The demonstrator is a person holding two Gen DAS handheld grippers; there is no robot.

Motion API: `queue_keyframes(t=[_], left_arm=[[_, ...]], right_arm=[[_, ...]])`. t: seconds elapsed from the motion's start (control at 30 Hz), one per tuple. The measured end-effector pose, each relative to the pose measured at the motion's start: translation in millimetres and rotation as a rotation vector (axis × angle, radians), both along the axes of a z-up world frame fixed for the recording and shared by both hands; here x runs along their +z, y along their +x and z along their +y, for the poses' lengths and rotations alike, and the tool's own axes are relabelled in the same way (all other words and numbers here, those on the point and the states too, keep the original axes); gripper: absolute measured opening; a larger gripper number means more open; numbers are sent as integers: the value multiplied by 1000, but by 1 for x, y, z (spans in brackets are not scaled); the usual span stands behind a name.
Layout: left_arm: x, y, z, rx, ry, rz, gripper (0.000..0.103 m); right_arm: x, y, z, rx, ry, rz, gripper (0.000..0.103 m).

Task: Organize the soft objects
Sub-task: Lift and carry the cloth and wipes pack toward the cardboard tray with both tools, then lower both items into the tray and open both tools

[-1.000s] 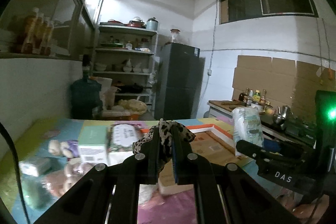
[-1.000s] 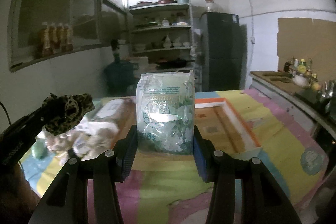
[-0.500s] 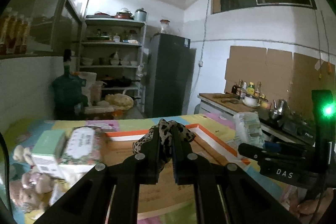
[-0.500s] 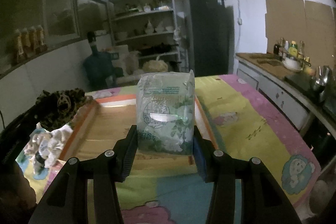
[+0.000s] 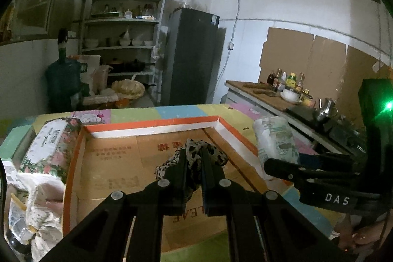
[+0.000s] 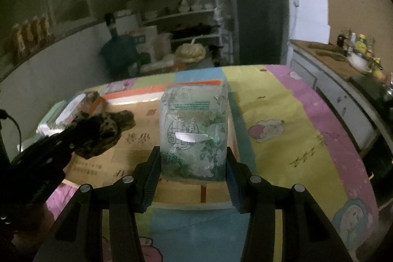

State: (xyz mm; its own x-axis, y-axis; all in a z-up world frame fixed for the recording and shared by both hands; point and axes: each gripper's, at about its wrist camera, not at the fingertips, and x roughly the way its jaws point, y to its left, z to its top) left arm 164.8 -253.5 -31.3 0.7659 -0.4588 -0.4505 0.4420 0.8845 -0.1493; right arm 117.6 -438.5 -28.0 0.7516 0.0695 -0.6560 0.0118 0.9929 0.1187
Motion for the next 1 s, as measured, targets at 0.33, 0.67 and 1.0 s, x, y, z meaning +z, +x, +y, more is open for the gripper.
queue_keyframes(t=[0.33,0.67,1.0], left_arm=[[-14,10,-18,-26,35,85,9],[-36,25,-18,-88,1,248,9],[-33,16,-16,-97,0,235,56]], right_arm=[[-22,27,8,73,-43,125,50],[-39,41,9,118,-23,207,50],[-40,44,6,128,-14,205,56]])
